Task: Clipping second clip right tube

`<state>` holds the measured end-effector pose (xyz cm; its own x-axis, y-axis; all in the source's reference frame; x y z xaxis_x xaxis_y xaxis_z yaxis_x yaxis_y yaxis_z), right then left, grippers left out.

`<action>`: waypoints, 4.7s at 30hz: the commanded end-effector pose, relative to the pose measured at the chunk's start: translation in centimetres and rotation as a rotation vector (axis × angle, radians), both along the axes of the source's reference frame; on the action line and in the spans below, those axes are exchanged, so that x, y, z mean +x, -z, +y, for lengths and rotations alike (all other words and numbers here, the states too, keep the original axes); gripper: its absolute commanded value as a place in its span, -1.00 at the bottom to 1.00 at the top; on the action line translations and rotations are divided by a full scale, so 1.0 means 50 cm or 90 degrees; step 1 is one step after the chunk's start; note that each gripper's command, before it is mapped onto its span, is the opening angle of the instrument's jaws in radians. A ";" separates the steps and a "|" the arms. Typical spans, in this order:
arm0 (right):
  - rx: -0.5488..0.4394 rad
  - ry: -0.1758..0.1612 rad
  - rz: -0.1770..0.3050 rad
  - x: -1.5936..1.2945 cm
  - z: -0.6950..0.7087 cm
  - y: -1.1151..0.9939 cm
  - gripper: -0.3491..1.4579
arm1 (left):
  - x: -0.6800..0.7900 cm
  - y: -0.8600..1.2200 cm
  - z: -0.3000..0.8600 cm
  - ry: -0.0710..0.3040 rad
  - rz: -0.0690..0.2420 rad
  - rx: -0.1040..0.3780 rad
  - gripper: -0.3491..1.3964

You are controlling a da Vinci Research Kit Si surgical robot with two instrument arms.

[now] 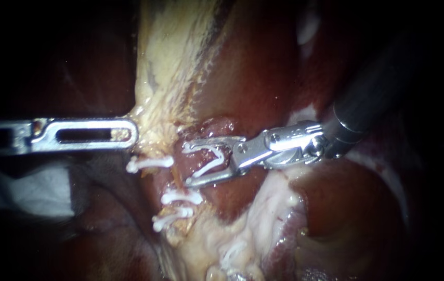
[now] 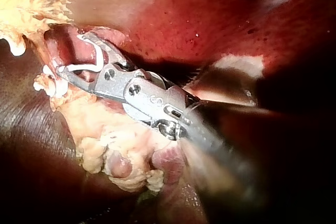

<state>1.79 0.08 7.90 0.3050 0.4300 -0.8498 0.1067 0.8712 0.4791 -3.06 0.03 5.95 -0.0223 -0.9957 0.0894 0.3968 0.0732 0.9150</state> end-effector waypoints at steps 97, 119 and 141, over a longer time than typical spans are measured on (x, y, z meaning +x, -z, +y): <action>0.101 0.040 0.041 0.0053 -0.0101 0.0034 -0.08 | 0.0011 0.0000 0.0008 0.013 0.008 -0.002 -1.00; 0.120 0.042 0.054 0.0085 -0.0112 0.0049 -0.10 | 0.0011 -0.0010 0.0011 0.013 0.008 -0.003 -1.00; 0.137 0.028 -0.035 0.0065 -0.0106 0.0036 -1.00 | 0.0008 -0.0007 0.0008 0.014 0.009 -0.003 -1.00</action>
<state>2.11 -0.45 7.73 0.3722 0.5851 -0.7205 0.1108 0.7427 0.6604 -3.02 0.07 5.99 -0.0426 -0.9946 0.0950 0.4113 0.0692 0.9089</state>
